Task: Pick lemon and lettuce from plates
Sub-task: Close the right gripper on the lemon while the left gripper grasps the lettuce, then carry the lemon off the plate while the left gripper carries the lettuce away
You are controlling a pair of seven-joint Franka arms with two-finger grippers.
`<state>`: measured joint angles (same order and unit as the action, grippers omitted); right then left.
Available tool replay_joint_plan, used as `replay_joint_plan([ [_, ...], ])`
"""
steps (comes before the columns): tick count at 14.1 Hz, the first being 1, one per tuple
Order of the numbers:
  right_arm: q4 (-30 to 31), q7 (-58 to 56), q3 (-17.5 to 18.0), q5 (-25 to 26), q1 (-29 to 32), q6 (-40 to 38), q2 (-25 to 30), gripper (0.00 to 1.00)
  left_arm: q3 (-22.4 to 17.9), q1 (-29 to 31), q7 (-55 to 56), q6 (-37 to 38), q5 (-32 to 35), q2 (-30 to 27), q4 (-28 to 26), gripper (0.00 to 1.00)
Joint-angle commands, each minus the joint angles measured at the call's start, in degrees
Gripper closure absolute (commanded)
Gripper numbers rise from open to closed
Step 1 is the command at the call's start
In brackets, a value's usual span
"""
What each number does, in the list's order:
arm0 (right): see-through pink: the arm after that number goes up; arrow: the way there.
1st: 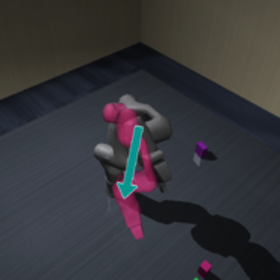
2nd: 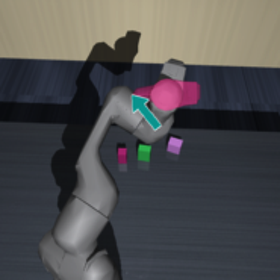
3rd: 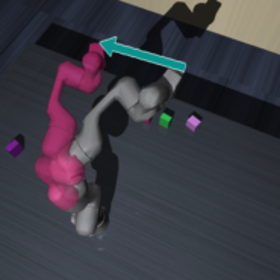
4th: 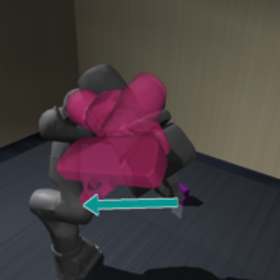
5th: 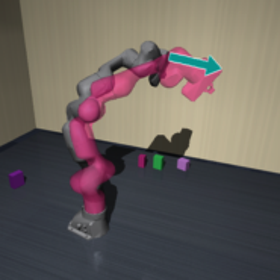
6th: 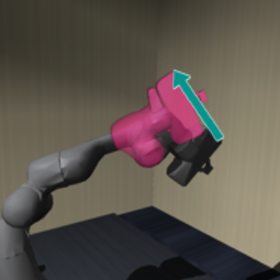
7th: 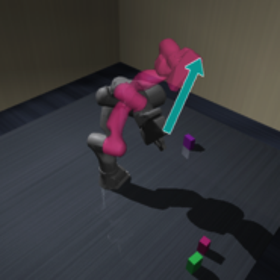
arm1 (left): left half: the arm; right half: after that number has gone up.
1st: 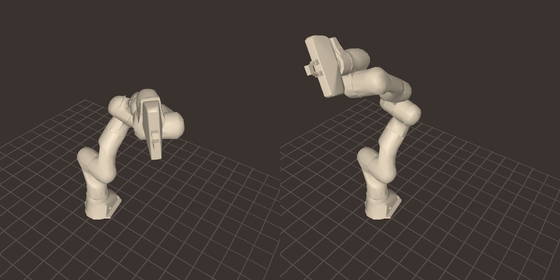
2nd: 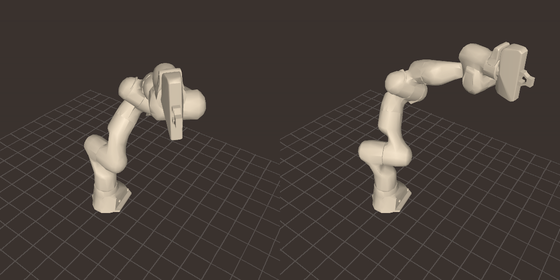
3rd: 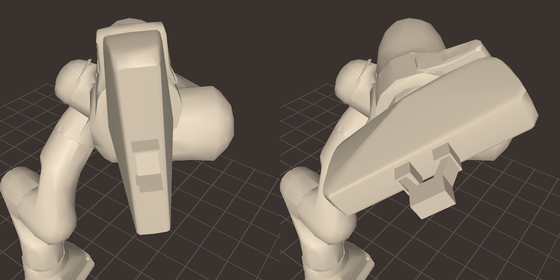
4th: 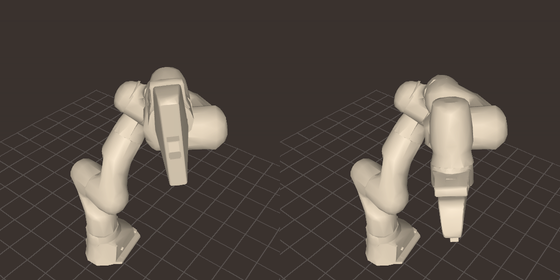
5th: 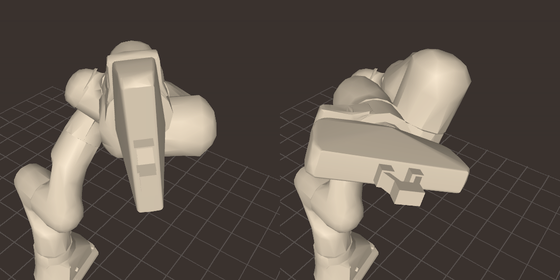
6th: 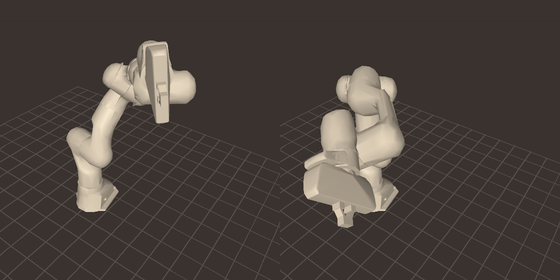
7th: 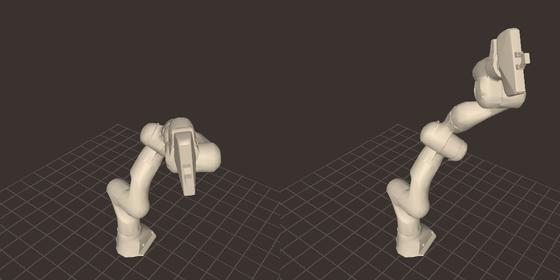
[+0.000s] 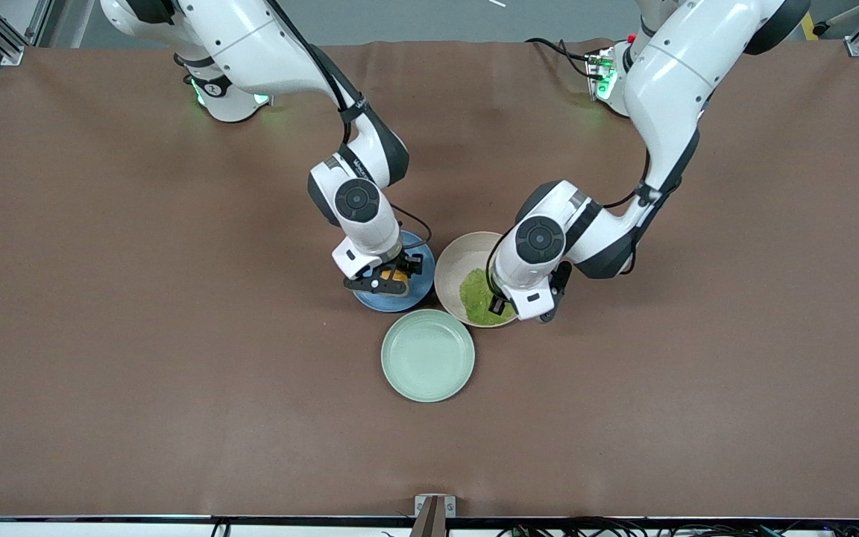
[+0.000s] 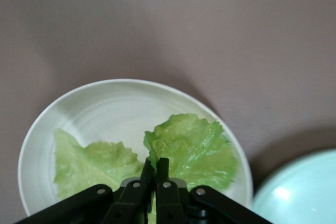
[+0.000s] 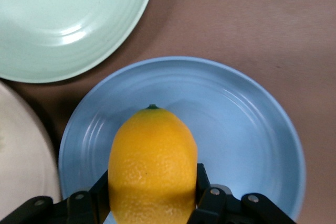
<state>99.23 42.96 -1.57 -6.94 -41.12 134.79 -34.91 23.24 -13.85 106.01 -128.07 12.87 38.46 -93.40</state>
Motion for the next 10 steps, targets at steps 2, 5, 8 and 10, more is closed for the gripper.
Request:
replay_joint_plan([
  [2, -0.71, -2.51, -1.59, 1.49, 3.84, -19.08, 12.73, 0.68, 0.05, 3.29, -3.86, 6.67, 1.28, -10.14, -1.34, 1.0],
  [5, -0.62, -14.61, -2.91, 2.9, 11.81, -29.2, 19.6, 0.68, 0.23, 9.7, -13.69, 9.15, 1.28, -13.06, -2.22, 1.0],
  [8, 1.74, -28.24, -3.0, 6.75, 21.92, -31.7, 21.98, 0.67, 0.4, 16.81, -23.8, 9.15, 1.1, -13.15, -2.92, 1.0],
  [10, 2.63, -38.16, -2.91, 7.03, 30.35, -31.0, 21.47, 0.67, 0.4, 20.52, -28.56, 7.75, 0.92, -11.93, -4.33, 1.0],
])
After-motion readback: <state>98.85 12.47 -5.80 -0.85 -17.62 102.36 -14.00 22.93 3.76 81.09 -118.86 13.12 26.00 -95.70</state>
